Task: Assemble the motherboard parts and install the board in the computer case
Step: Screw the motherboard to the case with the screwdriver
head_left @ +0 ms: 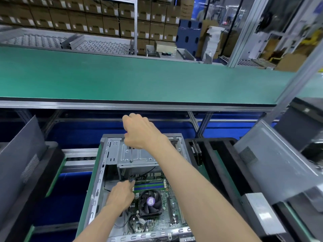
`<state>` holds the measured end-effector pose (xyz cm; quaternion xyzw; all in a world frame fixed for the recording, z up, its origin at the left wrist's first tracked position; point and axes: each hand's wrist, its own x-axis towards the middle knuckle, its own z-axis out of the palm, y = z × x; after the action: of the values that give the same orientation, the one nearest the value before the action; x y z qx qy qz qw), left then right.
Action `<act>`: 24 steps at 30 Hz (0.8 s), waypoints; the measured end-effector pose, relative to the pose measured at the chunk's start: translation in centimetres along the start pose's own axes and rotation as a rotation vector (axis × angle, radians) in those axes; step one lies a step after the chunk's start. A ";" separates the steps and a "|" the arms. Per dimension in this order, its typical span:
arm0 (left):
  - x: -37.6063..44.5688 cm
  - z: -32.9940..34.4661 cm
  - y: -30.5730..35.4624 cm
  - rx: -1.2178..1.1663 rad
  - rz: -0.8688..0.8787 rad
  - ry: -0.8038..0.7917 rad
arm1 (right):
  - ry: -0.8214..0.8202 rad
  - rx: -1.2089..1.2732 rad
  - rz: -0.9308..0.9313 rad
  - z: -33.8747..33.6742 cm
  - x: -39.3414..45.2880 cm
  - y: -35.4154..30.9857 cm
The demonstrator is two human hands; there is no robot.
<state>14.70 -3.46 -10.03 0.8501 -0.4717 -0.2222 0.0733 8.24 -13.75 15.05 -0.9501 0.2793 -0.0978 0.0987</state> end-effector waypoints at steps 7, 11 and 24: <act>-0.3 -0.4 0.0 -0.024 -0.025 0.025 | -0.015 0.026 -0.026 -0.1 -0.1 0.1; -0.5 -0.7 0.2 0.001 -0.047 0.023 | 0.047 -0.090 -0.003 0.0 0.2 0.4; -0.4 -0.3 0.0 0.002 -0.035 0.023 | 0.046 -0.067 0.012 0.1 -0.1 1.0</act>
<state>14.61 -3.20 -9.67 0.8608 -0.4562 -0.2131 0.0742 7.70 -14.47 14.71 -0.9486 0.2903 -0.1097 0.0611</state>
